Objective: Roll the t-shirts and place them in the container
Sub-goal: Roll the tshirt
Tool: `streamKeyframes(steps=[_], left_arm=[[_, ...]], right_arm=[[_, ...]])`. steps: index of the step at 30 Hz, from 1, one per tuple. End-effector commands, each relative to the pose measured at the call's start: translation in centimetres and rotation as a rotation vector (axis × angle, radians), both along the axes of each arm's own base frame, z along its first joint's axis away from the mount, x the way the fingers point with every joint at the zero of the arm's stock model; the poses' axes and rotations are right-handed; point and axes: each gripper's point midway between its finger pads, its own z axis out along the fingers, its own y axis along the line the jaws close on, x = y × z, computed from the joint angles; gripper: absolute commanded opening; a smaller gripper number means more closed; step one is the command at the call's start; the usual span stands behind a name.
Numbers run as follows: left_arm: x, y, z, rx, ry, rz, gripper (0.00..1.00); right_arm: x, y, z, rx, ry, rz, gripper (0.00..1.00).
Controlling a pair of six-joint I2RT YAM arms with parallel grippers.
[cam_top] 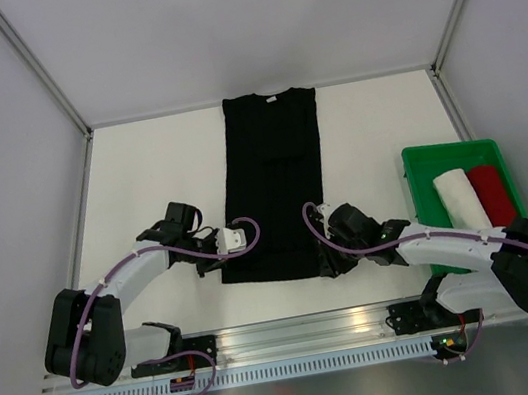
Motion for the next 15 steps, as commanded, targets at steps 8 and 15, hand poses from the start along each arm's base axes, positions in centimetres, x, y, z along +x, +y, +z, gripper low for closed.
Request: streamKeyframes(steps=[8, 15], left_arm=[[0.9, -0.1, 0.5, -0.013, -0.049, 0.014, 0.02], [1.3, -0.1, 0.3, -0.009, -0.060, 0.021, 0.02]], right_arm=[[-0.5, 1.0, -0.7, 0.055, 0.053, -0.040, 0.11], [-2.8, 0.3, -1.2, 0.054, 0.181, -0.050, 0.02]])
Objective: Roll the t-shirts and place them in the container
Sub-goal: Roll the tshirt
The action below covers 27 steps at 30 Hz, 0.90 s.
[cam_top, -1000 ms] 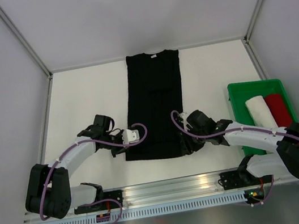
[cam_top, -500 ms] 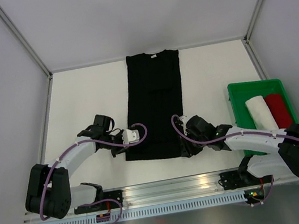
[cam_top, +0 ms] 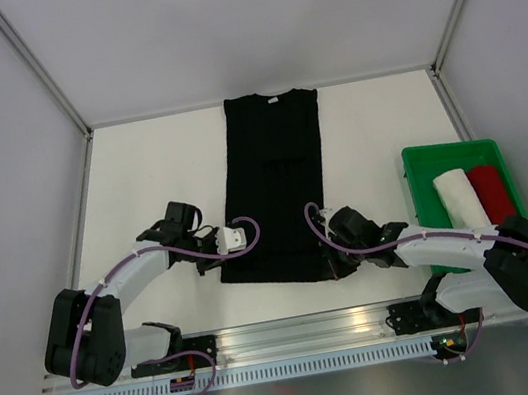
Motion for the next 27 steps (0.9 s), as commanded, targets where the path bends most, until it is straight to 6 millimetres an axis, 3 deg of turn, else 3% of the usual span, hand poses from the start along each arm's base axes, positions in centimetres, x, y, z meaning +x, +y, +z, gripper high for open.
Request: streamKeyframes(steps=[1, 6, 7, 8, 9, 10, 13, 20, 23, 24, 27], left_arm=[[0.9, -0.1, 0.3, -0.009, -0.044, 0.015, 0.02], [0.8, -0.1, 0.3, -0.010, -0.051, 0.003, 0.02], [0.9, -0.1, 0.3, -0.007, -0.053, 0.003, 0.04], [0.9, -0.1, 0.3, -0.009, -0.054, 0.003, 0.10], [0.9, -0.1, 0.3, -0.009, -0.054, 0.003, 0.27], [1.0, 0.0, 0.4, -0.008, -0.060, 0.005, 0.30], [1.8, 0.0, 1.3, -0.008, -0.087, 0.026, 0.39], [4.5, 0.3, 3.8, -0.017, -0.138, 0.157, 0.42], [4.8, 0.1, 5.3, -0.047, -0.149, 0.191, 0.40], [4.4, -0.3, 5.7, -0.065, -0.138, 0.179, 0.38], [1.9, -1.7, 6.3, -0.121, -0.080, 0.085, 0.30]], right_arm=[[-1.8, -0.4, -0.1, 0.012, 0.089, -0.004, 0.06], [-0.5, -1.3, 0.3, -0.019, 0.076, -0.022, 0.17], [-0.4, -1.5, 0.3, -0.024, 0.078, -0.027, 0.26], [-0.4, -2.0, 0.2, -0.037, 0.091, -0.044, 0.32], [-0.3, -2.3, 0.4, -0.036, 0.084, -0.051, 0.38], [-0.2, -2.4, 0.5, -0.036, 0.082, -0.056, 0.44], [0.7, -2.4, 2.3, -0.025, 0.028, -0.063, 0.48], [2.7, -2.1, 5.9, -0.040, -0.076, -0.044, 0.47], [3.2, -1.4, 6.6, -0.030, -0.084, -0.025, 0.34], [3.3, -1.2, 6.7, -0.019, -0.087, -0.022, 0.24], [3.5, 0.4, 6.8, 0.052, -0.083, 0.000, 0.12]])
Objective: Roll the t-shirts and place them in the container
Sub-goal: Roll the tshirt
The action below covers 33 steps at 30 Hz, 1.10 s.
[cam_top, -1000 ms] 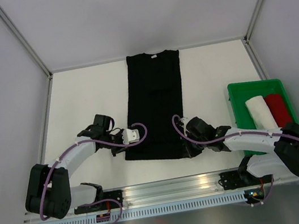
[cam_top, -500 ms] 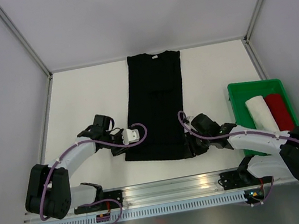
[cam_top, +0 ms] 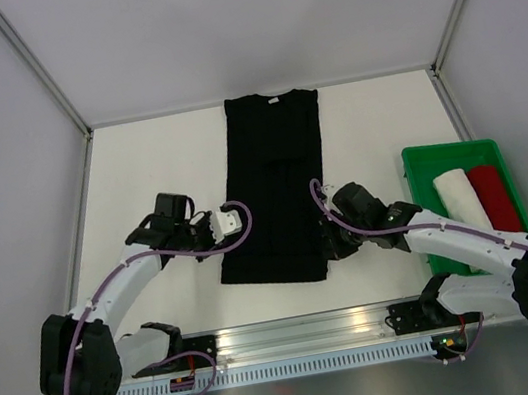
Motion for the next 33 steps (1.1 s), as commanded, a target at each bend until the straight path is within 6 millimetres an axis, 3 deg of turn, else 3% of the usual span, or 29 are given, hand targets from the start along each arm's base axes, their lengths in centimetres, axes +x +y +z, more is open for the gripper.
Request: streamKeyframes(steps=[1, 2, 5, 11, 17, 22, 25, 27, 29, 33], left_arm=[[-2.2, -2.2, 1.9, -0.090, 0.053, -0.065, 0.29], [-3.1, -3.0, 1.5, -0.073, 0.064, -0.103, 0.27], [-4.5, -3.0, -0.6, -0.034, 0.111, -0.117, 0.27], [-1.5, -2.0, -3.0, 0.042, 0.008, -0.054, 0.24], [-2.1, -0.9, -5.3, 0.104, 0.000, -0.081, 0.23], [-1.6, -1.0, -4.8, 0.095, -0.021, -0.068, 0.26], [-0.8, -1.6, -3.0, 0.064, -0.067, -0.071, 0.29], [-0.2, -2.3, -0.5, 0.021, -0.126, -0.084, 0.32], [-1.0, -3.4, 2.1, -0.050, -0.180, -0.157, 0.39], [-5.1, -3.2, 1.3, -0.048, -0.228, -0.365, 0.54]], right_arm=[[0.9, 2.0, 0.8, 0.081, -0.018, 0.026, 0.09], [0.6, 2.4, 0.1, 0.086, 0.013, 0.038, 0.08], [0.9, 3.0, -1.2, 0.085, 0.029, 0.042, 0.04], [1.1, 2.8, -4.2, 0.031, 0.081, 0.027, 0.01], [0.4, 0.7, -7.0, -0.034, 0.155, -0.020, 0.00], [1.5, 0.6, -6.4, -0.046, 0.124, -0.004, 0.02], [2.6, 1.2, -4.9, -0.046, 0.079, 0.027, 0.05], [3.5, 1.6, -3.7, -0.038, 0.027, 0.054, 0.09], [4.3, 1.9, -2.1, -0.018, -0.046, 0.074, 0.13], [5.2, 2.1, 1.2, 0.036, -0.204, 0.109, 0.18]])
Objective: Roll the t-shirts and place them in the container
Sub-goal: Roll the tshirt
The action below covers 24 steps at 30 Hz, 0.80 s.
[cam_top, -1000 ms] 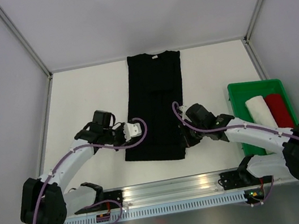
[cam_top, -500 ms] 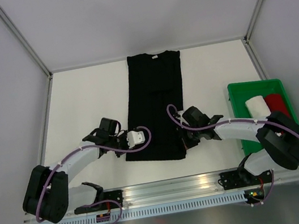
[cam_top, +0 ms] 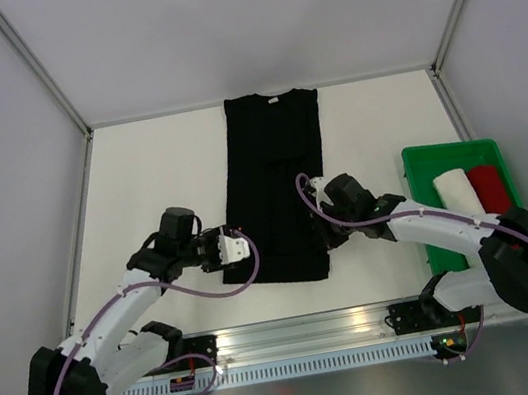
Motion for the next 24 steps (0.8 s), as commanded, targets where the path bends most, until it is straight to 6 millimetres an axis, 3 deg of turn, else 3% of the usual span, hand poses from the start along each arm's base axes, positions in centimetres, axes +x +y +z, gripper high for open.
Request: streamKeyframes(steps=[1, 7, 10, 16, 23, 24], left_arm=[[-4.0, -0.3, -1.0, 0.013, -0.033, -0.219, 0.56], [-5.2, 1.6, -4.7, 0.155, -0.019, -0.258, 0.62], [-5.2, 2.2, -5.6, 0.197, -0.003, -0.264, 0.62], [-5.3, 2.6, -6.4, 0.228, 0.026, -0.270, 0.61], [-5.1, 3.1, -7.1, 0.263, 0.043, -0.251, 0.38], [-5.0, 3.0, -7.2, 0.263, 0.048, -0.244, 0.29]], right_arm=[[2.0, 0.6, 4.1, 0.061, -0.204, 0.054, 0.20], [1.4, 0.5, 5.2, 0.065, -0.354, 0.187, 0.28], [1.0, 0.9, 5.2, 0.041, -0.405, 0.257, 0.34], [-0.3, 1.2, 3.7, -0.025, -0.445, 0.366, 0.35], [-1.3, 2.1, 3.5, -0.138, -0.583, 0.598, 0.40], [-1.3, 2.4, 3.9, -0.123, -0.625, 0.622, 0.41]])
